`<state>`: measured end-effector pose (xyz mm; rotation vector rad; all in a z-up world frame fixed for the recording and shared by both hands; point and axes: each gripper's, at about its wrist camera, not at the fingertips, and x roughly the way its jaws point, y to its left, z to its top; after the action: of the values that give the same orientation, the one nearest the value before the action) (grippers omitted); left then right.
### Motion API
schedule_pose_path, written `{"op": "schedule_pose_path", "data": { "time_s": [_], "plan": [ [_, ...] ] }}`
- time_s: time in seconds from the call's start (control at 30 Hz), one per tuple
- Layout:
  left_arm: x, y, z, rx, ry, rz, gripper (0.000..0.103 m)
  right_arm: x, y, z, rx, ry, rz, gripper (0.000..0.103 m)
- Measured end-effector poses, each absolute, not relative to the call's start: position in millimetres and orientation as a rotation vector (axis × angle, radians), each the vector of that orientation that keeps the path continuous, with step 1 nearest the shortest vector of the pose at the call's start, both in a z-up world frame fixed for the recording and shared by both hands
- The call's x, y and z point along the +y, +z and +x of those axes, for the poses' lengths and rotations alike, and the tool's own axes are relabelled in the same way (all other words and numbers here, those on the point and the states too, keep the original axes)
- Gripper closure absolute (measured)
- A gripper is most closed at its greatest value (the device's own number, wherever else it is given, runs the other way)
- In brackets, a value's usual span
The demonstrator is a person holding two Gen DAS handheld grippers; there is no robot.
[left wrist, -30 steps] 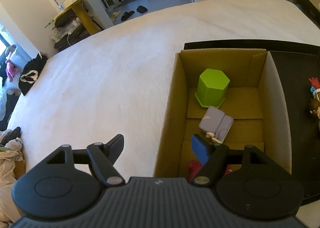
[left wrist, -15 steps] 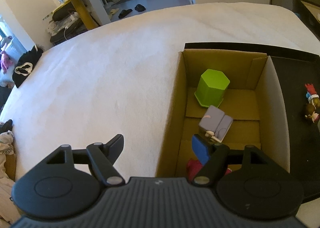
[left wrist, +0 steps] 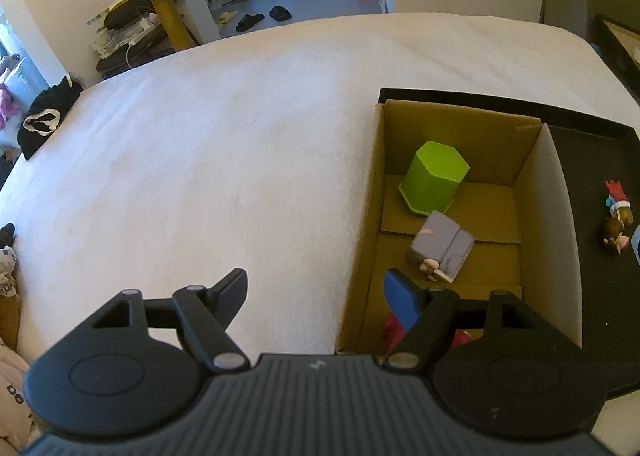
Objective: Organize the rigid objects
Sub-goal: 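Carry the white charger with the right tool and release it in the box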
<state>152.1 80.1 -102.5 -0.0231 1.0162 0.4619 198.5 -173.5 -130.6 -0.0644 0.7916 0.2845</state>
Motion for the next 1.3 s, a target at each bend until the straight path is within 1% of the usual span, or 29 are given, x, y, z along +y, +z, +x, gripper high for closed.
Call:
{"op": "schedule_pose_path", "data": {
  "time_s": [0.5,1.0,1.17,1.23,1.3],
  "plan": [
    [91,-101,146,0.987,0.436,-0.079,0.029,-129,-105,193,0.759,0.334,-0.153,0.040],
    [92,-115,144,0.956,0.394,-0.123,0.030,-78,-97,186,0.734,0.444,-0.219,0.040],
    [94,-118,140,0.937,0.379,-0.144,0.034,-58,-97,182,0.720,0.496,-0.266,0.040],
    [96,-118,138,0.925,0.367,-0.155,0.039,-49,-99,181,0.706,0.514,-0.295,0.040],
    [96,-119,137,0.921,0.349,-0.162,0.051,-42,-100,182,0.698,0.524,-0.328,0.040]
  ]
}}
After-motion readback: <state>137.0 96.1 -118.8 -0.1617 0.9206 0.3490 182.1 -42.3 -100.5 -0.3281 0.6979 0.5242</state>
